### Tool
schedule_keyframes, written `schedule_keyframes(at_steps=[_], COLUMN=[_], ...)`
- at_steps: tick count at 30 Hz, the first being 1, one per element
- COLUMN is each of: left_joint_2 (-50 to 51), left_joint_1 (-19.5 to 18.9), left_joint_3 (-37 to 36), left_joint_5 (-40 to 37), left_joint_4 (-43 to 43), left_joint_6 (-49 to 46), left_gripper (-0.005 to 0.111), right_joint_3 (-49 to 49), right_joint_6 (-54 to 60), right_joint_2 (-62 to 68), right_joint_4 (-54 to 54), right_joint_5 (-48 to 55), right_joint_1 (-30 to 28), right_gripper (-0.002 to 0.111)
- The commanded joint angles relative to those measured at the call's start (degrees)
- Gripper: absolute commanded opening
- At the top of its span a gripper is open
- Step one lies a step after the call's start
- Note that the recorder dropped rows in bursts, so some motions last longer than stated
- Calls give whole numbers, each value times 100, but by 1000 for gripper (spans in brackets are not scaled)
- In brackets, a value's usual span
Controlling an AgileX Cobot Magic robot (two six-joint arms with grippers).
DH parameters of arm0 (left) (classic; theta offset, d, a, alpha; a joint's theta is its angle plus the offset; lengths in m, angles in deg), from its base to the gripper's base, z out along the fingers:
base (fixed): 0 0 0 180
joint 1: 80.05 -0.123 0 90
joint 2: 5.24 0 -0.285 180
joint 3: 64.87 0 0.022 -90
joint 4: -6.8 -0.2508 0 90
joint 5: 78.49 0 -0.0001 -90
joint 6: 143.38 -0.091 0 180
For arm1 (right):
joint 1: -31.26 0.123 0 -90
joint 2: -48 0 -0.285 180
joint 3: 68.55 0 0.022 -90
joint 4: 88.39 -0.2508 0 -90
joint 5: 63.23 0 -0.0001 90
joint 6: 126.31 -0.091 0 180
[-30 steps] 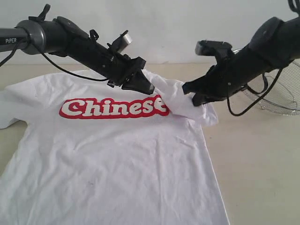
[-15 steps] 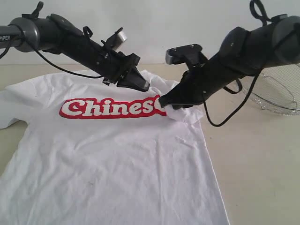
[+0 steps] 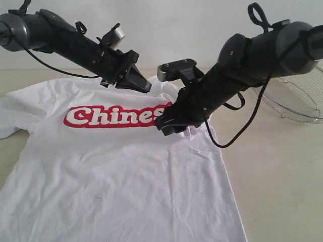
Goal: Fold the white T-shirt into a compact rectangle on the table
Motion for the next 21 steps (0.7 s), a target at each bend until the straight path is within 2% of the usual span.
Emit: schedule_keyframes(at_steps=[1,5,10,16,21], left_joint_2=[-68,-68,-68,-68,-68], left_joint_1=[20,20,20,20,20], left_joint_3=[4,4,4,4,4], left_joint_5=[-53,-63,-86,-145,-162], left_joint_4=[-3,-3,-3,-3,-3], left_joint_6=[60,60,60,60,60], left_gripper=[5,5,5,5,5], right_joint_3=[17,17,17,17,4], right_joint_6=[-123,-350,-749,-1452,-2310], right_joint_2=[-149,-510,-918,-988,-986], right_joint_4=[-177,-177,-128,37,137], right_joint_5=[67,-72,528,491,811], right_joint_1=[-73,-73,-73,-145,-715], right_gripper=[42,42,42,42,42])
